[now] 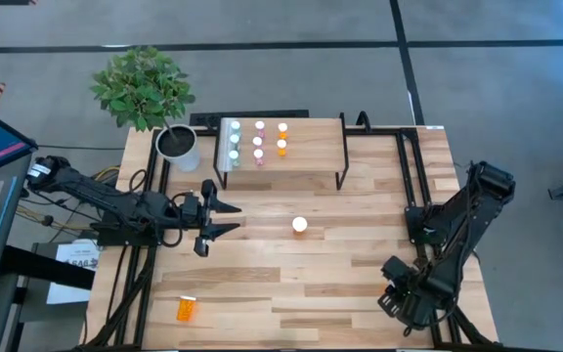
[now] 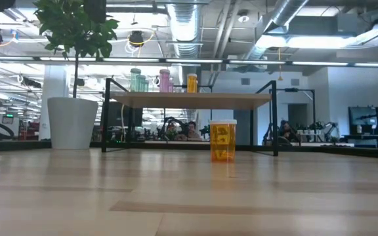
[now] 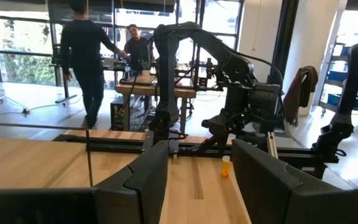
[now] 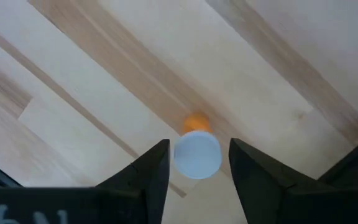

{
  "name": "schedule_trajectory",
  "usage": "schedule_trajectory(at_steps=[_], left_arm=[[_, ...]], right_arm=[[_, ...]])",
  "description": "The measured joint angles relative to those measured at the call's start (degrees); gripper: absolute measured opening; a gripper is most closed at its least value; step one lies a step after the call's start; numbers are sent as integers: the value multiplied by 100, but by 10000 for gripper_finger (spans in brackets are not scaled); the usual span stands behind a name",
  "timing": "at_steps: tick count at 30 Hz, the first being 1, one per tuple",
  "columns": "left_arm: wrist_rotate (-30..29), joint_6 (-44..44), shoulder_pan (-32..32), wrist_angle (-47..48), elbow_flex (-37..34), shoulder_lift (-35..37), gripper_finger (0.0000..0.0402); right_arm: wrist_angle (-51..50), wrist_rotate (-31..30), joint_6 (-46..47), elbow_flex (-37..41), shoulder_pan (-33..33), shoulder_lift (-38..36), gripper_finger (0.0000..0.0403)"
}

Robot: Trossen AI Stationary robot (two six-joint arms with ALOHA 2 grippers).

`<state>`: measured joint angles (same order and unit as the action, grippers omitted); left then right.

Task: Pick and place medicine bottles onto shelf by color
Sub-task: Put the small orange pill bottle on the shelf aligned with the other orange pill bottles

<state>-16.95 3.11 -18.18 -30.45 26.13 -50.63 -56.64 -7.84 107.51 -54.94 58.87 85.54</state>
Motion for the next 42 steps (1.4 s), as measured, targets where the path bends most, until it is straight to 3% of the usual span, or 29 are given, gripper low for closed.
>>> schedule_trajectory(at_steps=[12,29,36,42], left_arm=[[2,55,1,23,0,0,167],[2,57,-1,19,2,0,167],[2,57,0,15,2,0,167],[2,116,1,15,2,0,167]], right_arm=[[488,167,-114,334,-157,6,198],[465,342,-285,243,-295,-2,161],[433,330,-1261,-133,-952,-4,153],[365,2,-3157,-756,-2171,-4,154]])
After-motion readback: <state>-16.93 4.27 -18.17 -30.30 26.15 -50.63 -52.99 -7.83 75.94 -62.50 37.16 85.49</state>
